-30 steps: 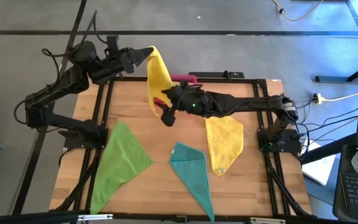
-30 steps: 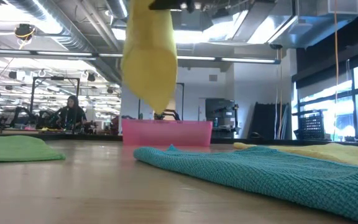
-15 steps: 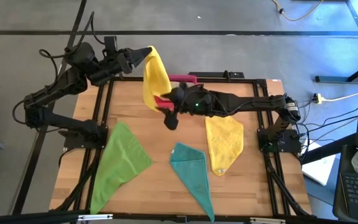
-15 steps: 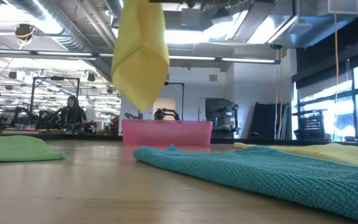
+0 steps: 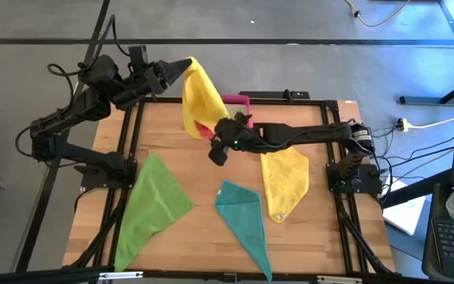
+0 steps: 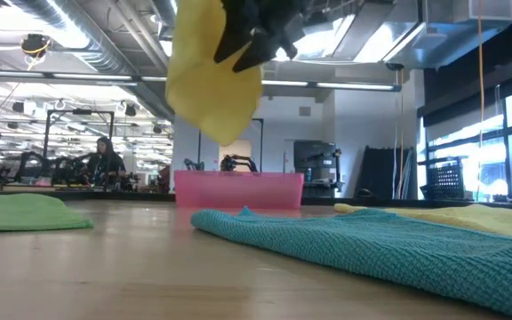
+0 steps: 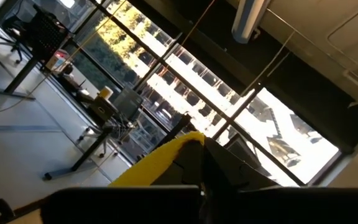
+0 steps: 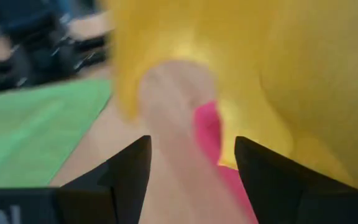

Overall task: Fold microfiber towels
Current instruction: Fold the left yellow microfiber cloth

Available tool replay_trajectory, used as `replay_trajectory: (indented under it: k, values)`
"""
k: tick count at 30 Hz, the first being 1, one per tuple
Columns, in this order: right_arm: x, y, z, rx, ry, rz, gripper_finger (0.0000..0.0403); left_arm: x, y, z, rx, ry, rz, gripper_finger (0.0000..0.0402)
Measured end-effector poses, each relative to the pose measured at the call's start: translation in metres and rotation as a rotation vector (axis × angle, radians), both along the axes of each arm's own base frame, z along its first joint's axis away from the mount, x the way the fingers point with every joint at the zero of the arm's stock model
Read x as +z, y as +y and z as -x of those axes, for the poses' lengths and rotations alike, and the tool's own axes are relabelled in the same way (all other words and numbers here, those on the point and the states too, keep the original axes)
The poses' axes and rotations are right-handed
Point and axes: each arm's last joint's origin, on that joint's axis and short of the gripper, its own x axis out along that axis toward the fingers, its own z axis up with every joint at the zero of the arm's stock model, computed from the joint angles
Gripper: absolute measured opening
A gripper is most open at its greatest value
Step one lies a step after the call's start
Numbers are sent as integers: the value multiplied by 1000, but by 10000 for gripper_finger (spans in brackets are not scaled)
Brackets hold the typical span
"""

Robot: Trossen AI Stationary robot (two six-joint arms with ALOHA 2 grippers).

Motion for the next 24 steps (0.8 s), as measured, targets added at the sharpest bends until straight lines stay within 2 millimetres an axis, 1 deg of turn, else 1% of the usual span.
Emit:
replay_trajectory:
  k: [3, 6, 9, 14, 16, 20, 24]
  values:
    - [14, -2, 6, -76, -14, 106, 218, 0, -3, -1, -11, 0, 1, 0]
    - [18, -5, 10, -152, 8, 196, 206, 0, -5, -2, -17, -5, 7, 0]
    - [19, -9, 11, -180, 3, 210, 199, 0, -7, -2, -24, -6, 8, 0]
    - [18, -19, 9, -170, -51, 93, 195, 0, -8, -2, -26, -9, 8, 0]
    - [18, -22, 8, -153, -60, 76, 195, 1, -8, -2, -24, -13, 7, 0]
    - [23, -23, 4, -115, -83, 144, 195, 3, -10, -2, -32, -32, 3, 0]
    - [39, -22, -2, -87, -194, 241, 195, 2, -11, -3, -36, -26, 0, 0]
